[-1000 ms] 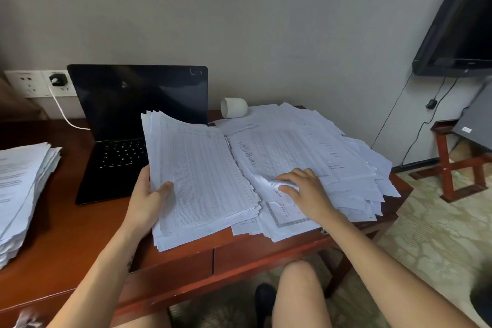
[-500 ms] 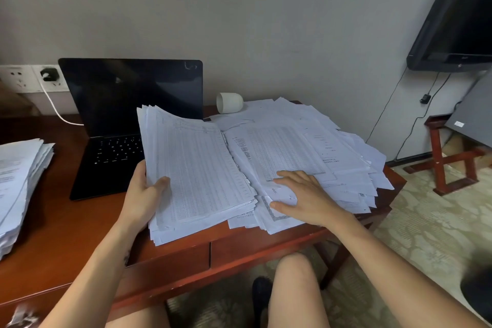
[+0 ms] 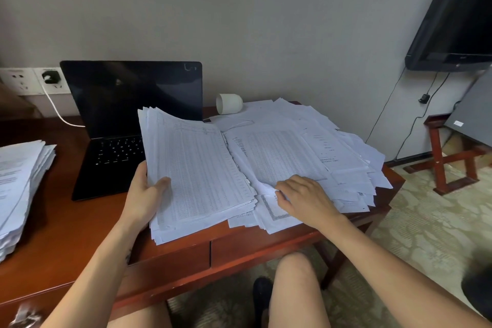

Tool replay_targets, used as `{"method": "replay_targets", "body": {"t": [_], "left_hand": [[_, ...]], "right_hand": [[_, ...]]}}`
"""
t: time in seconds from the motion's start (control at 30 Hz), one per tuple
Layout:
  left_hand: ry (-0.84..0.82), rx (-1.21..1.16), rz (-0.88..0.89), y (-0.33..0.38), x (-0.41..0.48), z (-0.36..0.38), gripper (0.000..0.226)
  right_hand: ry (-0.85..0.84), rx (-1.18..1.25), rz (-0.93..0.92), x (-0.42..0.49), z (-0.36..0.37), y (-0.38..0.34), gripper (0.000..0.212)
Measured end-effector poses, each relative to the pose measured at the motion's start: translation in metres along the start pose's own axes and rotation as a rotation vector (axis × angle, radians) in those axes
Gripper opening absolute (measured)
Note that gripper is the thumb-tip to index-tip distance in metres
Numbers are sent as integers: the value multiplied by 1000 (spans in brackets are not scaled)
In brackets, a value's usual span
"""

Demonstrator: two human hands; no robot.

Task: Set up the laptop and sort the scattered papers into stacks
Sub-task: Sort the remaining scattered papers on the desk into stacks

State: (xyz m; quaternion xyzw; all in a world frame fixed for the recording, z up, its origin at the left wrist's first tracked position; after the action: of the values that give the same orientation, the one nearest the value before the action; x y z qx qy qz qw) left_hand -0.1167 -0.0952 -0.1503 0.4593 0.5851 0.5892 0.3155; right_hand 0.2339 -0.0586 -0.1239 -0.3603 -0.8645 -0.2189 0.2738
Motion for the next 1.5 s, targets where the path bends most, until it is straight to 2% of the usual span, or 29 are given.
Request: {"method": "replay_targets", "body": {"t": [0.07, 0.17, 0.23, 0.3, 0.4, 0.47, 0.67, 0.83, 0.87, 0.93, 1.0, 1.07, 1.1, 1.17, 1.27, 1.37, 1.5], "left_hand": [[-1, -9, -4, 1, -1, 1, 42], [-2, -28, -7, 2, -1, 2, 44], [3, -66, -28, 0, -2, 2, 43], [-2, -112, -67, -4, -5, 3, 41], [-23, -137, -87, -9, -7, 4, 38], [-29, -137, -81, -10, -8, 4, 38], [-11, -62, -32, -5, -12, 3, 26], [-13, 10, -8, 0, -13, 4, 45], [-8, 31, -3, 0, -13, 3, 42], [-11, 69, -2, -1, -13, 4, 41], [-25, 91, -4, -1, -13, 4, 45], [-21, 113, -11, 0, -14, 2, 48], [-20, 117, -8, 0, -14, 2, 48], [-33, 118, 9, 2, -15, 3, 49], [-60, 114, 24, 5, -16, 3, 49], [-71, 116, 48, 9, -16, 3, 46], [-89, 107, 55, 11, -17, 5, 54]], "right_hand": [[11, 8, 81, 1, -1, 4, 19], [-33, 134, 364, -1, 4, 21, 14], [-19, 296, 575, -3, 7, 30, 12], [67, 526, 765, -3, 5, 31, 14], [172, 785, 926, 9, 2, 13, 14], [111, 857, 898, 25, 4, -10, 14], [-341, 1050, 636, 59, 23, -95, 15], [-541, 1210, 564, 55, 26, -113, 22], [-529, 1196, 566, 54, 24, -107, 25], [-353, 1062, 599, 52, 17, -80, 22], [-180, 688, 680, 43, 19, -39, 19], [-290, 298, 796, 29, 28, -10, 43], [-373, 201, 836, 21, 34, -3, 55], [-441, 144, 787, 18, 41, -3, 64], [-420, 200, 672, 27, 45, -21, 65], [-420, 267, 652, 38, 51, -30, 67], [-444, 339, 613, 55, 61, -41, 67]]}}
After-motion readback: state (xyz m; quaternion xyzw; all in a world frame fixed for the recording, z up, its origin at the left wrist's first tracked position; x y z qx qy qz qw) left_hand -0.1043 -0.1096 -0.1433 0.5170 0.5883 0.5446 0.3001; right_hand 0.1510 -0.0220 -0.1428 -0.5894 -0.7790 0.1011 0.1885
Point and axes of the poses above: each hand's wrist, its own x-axis towards the middle knuckle, its own z-axis out of the palm, y = z × x, the point moved 7 cm from there along x, towards the middle knuckle, and after that the axes turned 2 degrees about z, right-handed, at the moved point
